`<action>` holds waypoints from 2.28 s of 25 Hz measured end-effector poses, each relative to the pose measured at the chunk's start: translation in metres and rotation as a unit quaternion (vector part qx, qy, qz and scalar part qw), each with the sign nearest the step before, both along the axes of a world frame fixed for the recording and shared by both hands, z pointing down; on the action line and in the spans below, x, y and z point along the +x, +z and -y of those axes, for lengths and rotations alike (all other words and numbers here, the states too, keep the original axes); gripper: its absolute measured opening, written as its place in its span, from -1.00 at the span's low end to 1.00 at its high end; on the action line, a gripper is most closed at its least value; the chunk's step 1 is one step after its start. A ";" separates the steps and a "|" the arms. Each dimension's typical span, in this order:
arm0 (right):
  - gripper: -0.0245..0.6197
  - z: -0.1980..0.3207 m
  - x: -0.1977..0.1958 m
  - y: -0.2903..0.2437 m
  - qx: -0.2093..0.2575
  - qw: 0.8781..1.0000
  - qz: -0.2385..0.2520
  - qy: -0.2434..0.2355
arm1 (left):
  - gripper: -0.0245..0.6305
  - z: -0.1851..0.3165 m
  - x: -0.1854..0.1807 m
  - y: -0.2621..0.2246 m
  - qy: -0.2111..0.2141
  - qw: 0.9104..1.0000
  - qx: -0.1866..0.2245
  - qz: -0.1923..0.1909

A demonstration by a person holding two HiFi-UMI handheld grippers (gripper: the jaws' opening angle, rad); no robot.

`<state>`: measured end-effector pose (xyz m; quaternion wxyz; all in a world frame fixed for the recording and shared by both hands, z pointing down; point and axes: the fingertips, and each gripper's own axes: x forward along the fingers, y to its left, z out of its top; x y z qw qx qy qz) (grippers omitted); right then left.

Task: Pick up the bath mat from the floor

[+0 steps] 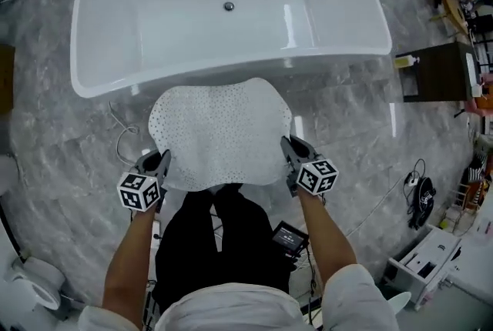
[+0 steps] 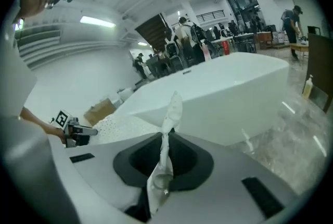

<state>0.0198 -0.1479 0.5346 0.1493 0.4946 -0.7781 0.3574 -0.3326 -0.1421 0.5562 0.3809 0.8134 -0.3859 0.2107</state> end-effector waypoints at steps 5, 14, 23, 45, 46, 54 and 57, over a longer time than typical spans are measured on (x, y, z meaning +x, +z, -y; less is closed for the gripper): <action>-0.76 0.013 0.008 -0.174 0.118 0.993 0.019 -0.007 | -0.84 0.016 0.001 -0.171 -0.002 0.991 0.133 -0.009; -0.76 -0.024 0.031 -0.437 0.302 0.952 0.033 -0.038 | -0.84 -0.027 0.002 -0.447 -0.027 0.957 0.290 -0.006; -0.79 -0.093 0.061 -0.542 0.410 0.908 0.021 -0.085 | -0.84 -0.102 0.074 -0.571 -0.018 0.910 0.413 0.026; -0.79 -0.229 0.082 -0.541 0.430 0.901 0.000 -0.053 | -0.84 -0.220 0.102 -0.574 -0.003 0.903 0.429 0.002; -0.79 -0.237 0.078 -0.541 0.430 0.901 -0.004 -0.055 | -0.84 -0.227 0.099 -0.574 -0.005 0.903 0.429 -0.002; -0.79 -0.307 0.046 -0.529 0.418 0.907 -0.005 -0.050 | -0.84 -0.301 0.067 -0.555 -0.001 0.911 0.412 -0.012; -0.79 -0.329 0.038 -0.530 0.417 0.907 -0.006 -0.053 | -0.84 -0.323 0.062 -0.548 0.010 0.914 0.405 -0.016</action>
